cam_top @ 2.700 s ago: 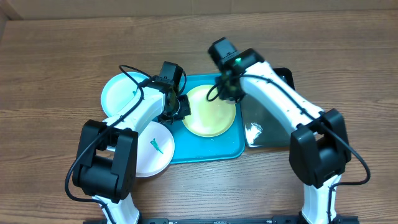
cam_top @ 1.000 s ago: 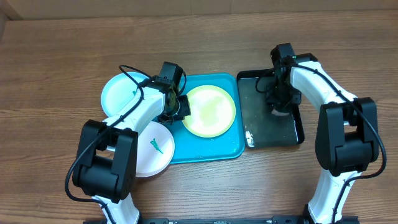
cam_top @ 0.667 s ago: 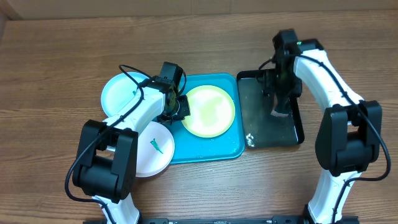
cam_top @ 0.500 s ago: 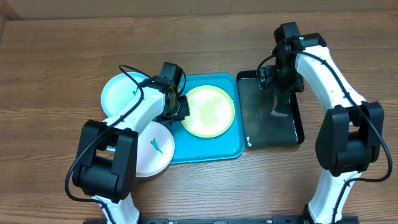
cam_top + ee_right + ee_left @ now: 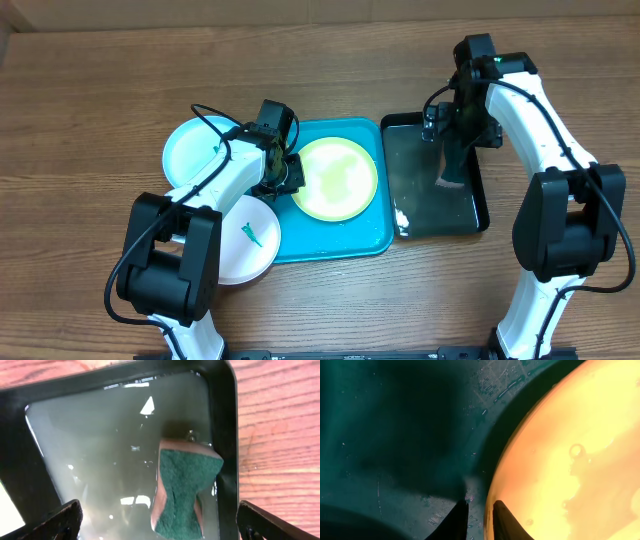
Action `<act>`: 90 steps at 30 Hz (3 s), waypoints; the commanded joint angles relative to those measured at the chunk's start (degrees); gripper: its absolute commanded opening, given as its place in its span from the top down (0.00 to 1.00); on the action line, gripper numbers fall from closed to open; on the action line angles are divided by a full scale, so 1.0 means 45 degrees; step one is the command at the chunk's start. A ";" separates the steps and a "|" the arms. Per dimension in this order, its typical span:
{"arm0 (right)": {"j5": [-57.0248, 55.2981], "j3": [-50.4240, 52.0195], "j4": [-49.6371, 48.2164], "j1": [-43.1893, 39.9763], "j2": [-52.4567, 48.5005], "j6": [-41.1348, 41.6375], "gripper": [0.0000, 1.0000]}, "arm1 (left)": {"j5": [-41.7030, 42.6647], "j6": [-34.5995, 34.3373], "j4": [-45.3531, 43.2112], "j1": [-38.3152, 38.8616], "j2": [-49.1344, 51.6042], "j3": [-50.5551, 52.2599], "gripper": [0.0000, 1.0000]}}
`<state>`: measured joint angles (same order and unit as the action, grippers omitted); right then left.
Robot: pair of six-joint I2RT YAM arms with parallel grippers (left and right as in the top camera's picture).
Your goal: Clean dirty plates on tray and stack at the side
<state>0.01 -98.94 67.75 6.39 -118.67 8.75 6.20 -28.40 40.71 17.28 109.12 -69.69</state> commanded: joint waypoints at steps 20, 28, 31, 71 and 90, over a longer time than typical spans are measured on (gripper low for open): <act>0.0029 -0.0282 -0.0753 0.0000 0.0350 -0.0005 0.00 | -0.0481 -0.0024 0.0204 0.0097 0.0063 0.0073 0.82; 0.0029 -0.0282 -0.0753 0.0000 0.0350 -0.0005 0.00 | -0.0471 0.0131 0.0321 -0.0015 -0.0083 -0.0223 0.96; 0.0029 -0.0282 -0.0753 0.0000 0.0350 -0.0005 0.00 | -0.0471 0.0126 0.0646 -0.0151 -0.0296 -0.0753 0.96; 0.4114 -0.1520 -0.1316 -0.4872 0.0345 0.1146 0.00 | -0.0413 0.0782 0.2778 0.1258 -0.0899 -0.5979 0.96; 0.4114 -0.1520 -0.1331 -0.6426 0.0345 0.1146 0.00 | -0.9015 0.2113 -0.0058 0.6465 -0.0899 -0.5979 0.96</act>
<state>17.85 -104.73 62.04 -22.44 -118.67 13.54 -21.04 -23.49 42.28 43.03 106.83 -95.02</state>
